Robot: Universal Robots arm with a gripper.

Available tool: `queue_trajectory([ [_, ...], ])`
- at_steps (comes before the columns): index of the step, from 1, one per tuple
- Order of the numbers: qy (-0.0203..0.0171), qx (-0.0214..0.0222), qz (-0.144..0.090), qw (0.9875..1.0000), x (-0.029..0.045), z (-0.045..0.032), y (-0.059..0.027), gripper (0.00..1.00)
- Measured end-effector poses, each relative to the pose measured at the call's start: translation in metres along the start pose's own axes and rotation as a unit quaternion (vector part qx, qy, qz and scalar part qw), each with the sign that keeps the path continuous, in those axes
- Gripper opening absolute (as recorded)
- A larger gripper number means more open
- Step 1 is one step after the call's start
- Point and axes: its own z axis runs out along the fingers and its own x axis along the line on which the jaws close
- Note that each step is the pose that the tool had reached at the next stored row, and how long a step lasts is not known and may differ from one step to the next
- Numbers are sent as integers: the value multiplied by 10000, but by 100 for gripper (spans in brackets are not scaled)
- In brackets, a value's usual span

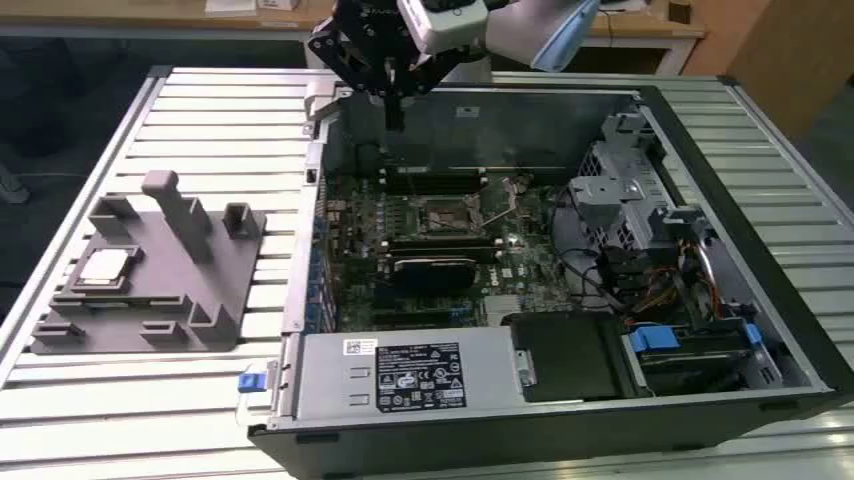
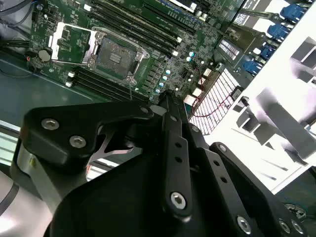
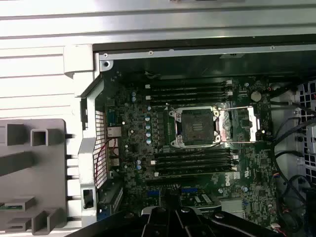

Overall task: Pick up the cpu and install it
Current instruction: 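Reach for the cpu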

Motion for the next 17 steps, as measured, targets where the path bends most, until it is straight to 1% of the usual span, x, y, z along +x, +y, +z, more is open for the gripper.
queue_trajectory([
  [11, 0, 0, 0, 10000, 2, 0, 0, 11],
  [14, 0, 0, 0, 10000, 19, 0, -2, 11],
  [17, 0, 0, 0, 10000, 55, -1, -4, 11],
])
